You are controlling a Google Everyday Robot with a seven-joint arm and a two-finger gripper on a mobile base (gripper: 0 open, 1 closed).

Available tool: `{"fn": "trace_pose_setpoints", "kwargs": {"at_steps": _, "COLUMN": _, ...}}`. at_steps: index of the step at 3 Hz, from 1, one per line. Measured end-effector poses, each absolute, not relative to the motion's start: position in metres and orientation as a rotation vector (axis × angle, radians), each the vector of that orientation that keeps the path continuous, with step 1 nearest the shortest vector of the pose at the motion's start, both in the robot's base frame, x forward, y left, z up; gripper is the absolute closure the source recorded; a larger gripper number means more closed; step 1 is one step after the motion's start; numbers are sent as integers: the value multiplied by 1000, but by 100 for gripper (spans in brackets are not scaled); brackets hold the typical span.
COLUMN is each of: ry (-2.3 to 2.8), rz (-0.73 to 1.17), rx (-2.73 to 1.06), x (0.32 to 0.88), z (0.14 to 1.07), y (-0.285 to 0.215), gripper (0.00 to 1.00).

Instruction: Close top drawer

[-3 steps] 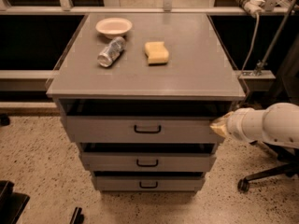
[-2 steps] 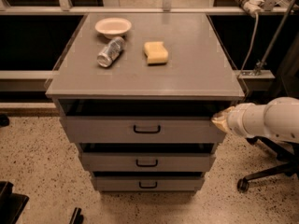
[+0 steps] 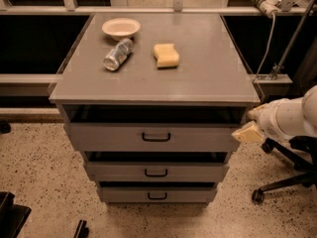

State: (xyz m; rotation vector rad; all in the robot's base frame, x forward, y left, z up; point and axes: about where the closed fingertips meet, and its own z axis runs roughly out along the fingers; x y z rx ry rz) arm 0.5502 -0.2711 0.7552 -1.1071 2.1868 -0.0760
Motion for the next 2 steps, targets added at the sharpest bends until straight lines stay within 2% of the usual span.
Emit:
{"fn": "trace_pose_setpoints", "kwargs": {"at_steps": 1, "ry": 2174, "rz": -31, "rx": -1147, "x": 552, "z": 756, "y": -268, "gripper": 0}}
{"fn": "trace_pose_setpoints", "kwargs": {"at_steps": 2, "ry": 2174, "rz": -31, "rx": -1147, "x": 552, "z": 756, "y": -268, "gripper": 0}}
